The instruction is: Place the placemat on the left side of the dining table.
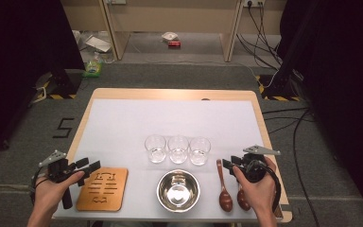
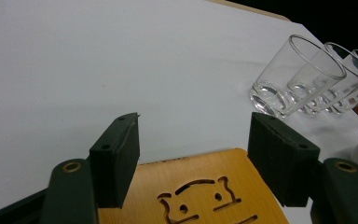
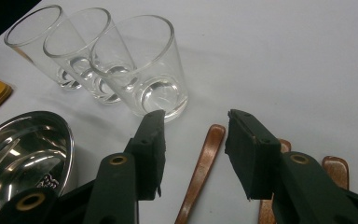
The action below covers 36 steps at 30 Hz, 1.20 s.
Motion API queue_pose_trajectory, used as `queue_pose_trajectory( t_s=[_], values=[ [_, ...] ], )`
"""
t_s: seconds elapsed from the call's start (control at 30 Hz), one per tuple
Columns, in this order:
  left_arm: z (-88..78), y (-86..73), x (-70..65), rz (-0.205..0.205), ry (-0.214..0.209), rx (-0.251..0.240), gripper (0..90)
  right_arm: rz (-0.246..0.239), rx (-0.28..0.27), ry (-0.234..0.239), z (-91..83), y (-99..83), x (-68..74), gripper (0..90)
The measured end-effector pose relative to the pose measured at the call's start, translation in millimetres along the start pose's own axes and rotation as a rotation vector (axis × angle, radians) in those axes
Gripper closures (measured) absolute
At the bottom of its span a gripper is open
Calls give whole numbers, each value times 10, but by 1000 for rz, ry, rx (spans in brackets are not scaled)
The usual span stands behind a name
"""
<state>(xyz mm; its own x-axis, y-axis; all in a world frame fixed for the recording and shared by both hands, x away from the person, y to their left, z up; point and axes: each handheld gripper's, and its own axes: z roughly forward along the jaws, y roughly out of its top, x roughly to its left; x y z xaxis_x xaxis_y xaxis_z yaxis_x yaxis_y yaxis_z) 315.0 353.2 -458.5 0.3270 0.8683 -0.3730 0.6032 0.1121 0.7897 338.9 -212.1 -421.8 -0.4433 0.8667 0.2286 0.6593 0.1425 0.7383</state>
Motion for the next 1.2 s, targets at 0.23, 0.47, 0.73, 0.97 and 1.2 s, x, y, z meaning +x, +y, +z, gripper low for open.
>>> queue_pose_trajectory(
  t_s=[0.23, 0.47, 0.73, 0.97, 1.2],
  values=[
    [49, -5, 20, -16, 0, 12, 334, -6, 15, 9, 41, -44, -10, 570],
    [42, -47, -75, 7, -37, 26, 325, -28, 17, -4, 24, -4, 87, 570],
    [64, -49, -203, 31, -53, 35, 324, -64, 14, 2, 52, 55, 206, 569],
    [194, -88, -346, 61, -89, 82, 323, -64, 35, 15, 129, 54, 232, 569],
    [252, -121, -522, 97, -131, 104, 323, -89, 44, 36, 172, 69, 355, 567]
  ],
)
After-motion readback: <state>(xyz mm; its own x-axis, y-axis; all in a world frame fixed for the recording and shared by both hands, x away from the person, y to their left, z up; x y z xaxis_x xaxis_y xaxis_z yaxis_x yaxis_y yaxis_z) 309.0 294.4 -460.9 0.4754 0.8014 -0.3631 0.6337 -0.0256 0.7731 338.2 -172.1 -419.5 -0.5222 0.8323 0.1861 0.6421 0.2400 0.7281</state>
